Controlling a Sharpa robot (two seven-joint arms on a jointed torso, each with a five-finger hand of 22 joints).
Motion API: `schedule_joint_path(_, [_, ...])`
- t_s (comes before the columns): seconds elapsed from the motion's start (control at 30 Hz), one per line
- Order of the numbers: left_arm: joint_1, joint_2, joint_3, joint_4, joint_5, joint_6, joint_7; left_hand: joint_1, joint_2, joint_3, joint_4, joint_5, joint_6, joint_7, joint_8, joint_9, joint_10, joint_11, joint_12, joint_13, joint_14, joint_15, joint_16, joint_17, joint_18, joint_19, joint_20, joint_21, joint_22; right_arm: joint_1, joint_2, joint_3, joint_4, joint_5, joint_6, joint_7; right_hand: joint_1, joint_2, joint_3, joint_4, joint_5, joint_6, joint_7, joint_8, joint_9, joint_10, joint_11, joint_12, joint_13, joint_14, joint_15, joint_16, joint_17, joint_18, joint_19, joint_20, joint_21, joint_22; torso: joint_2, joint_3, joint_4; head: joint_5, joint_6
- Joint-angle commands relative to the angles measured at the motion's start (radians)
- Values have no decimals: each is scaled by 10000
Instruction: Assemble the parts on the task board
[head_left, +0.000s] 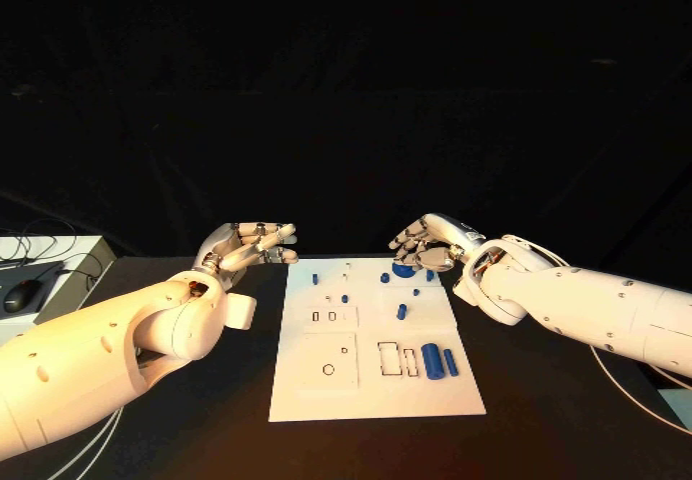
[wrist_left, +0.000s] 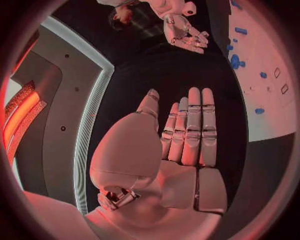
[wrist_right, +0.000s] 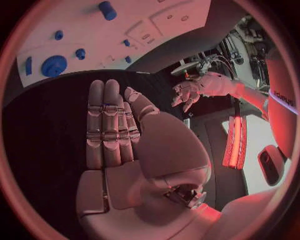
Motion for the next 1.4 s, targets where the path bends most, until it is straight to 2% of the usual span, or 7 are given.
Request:
schedule_joint_path(0.03, [-7, -166, 27, 331, -376, 167, -132, 34, 57, -40, -114, -33, -31, -60, 26, 5, 125, -59, 54, 14, -365, -111, 991, 695, -189, 178, -321, 649, 389, 76, 129, 16, -158, -2025, 45, -1213, -245, -398, 152, 18, 167, 306, -95, 29, 30, 453, -172, 123, 69, 545, -402, 3698, 2197, 95, 922, -567, 2131, 1626, 248, -76, 157, -134, 42])
schedule_joint_path(0.17, [-7, -392, 58, 699, -393, 93, -186, 48, 99, -133, -236, -40, -14, -103, 31, 6, 172, -82, 71, 20, -1201, -214, 3307, 2182, -289, -366, -563, 2018, 1327, 180, 294, 30, -400, -2608, 109, -1761, -359, -610, 303, 60, 334, 283, -76, 7, 27, 114, -123, 68, 28, 238, -333, 4812, 2982, 24, 1936, -567, 4429, 4875, 372, -134, 273, -245, 78])
schedule_joint_path(0.63, [-7, -599, 82, 1142, -403, 107, -307, -21, 133, -147, -303, -25, -31, -93, 37, 7, -77, -24, 77, 18, -1533, -157, 3919, 1878, -113, -1167, -399, 3086, 1966, 293, 739, 40, -1040, -2847, 73, -2231, -782, -1343, -4, 629, 910, -302, -183, 21, 47, -1091, 213, 137, 67, -471, 122, 7574, 7648, 460, 2107, 10, 4948, 6427, 597, -250, 496, -443, 129])
schedule_joint_path(0.67, [-7, -601, 83, 1147, -403, 115, -313, -22, 130, -146, -308, -22, -36, -92, 36, 6, -90, -18, 76, 18, -1544, -151, 3912, 1854, -111, -1180, -392, 3085, 1958, 294, 760, 41, -1086, -2817, 16, -2207, -762, -1442, -83, 623, 886, -604, -171, 355, -2, -1100, 194, 133, 82, -1507, 60, 5074, 5548, 17, 2786, -38, 6366, 8469, 606, -257, 504, -453, 122])
schedule_joint_path(0.7, [-7, -603, 83, 1150, -403, 120, -318, -22, 130, -145, -310, -22, -38, -92, 36, 6, -96, -16, 76, 18, -1547, -149, 3909, 1840, -110, -1186, -388, 3084, 1953, 294, 773, 41, -1121, -2797, -30, -2186, -720, -1383, -119, 672, 893, -503, -222, 91, 47, -1153, 203, 169, 105, -1415, 79, 4434, 5257, 341, 2320, -10, 5380, 7157, 618, -265, 515, -467, 121])
schedule_joint_path(0.87, [-7, -622, 84, 1150, -403, 157, -354, -37, 126, -137, -325, -27, -41, -85, 37, 6, -117, -9, 75, 17, -1558, -138, 3867, 1666, -95, -1208, -361, 3070, 1879, 296, 794, 40, -1240, -2923, 129, -2201, -433, -1200, 458, 352, 999, 110, -129, 28, 59, 529, -268, 514, 300, 59, -356, 4760, 5526, -624, 3600, -399, 8285, 11302, 663, -289, 553, -501, 145])
schedule_joint_path(1.4, [-8, -701, 85, 1221, -427, 301, -477, -64, 127, -136, -319, -27, -81, -73, 33, 5, -216, 21, 69, 15, -1582, -109, 3775, 1501, -98, -1230, -332, 2996, 1766, 213, 824, 34, -1245, -3923, 784, -2600, -924, -1450, 856, 405, 878, 322, -315, 14, 36, -93, -111, 89, 67, 176, -315, 5392, 3925, -235, 3444, -454, 7587, 10544, 841, -333, 643, -679, 120])
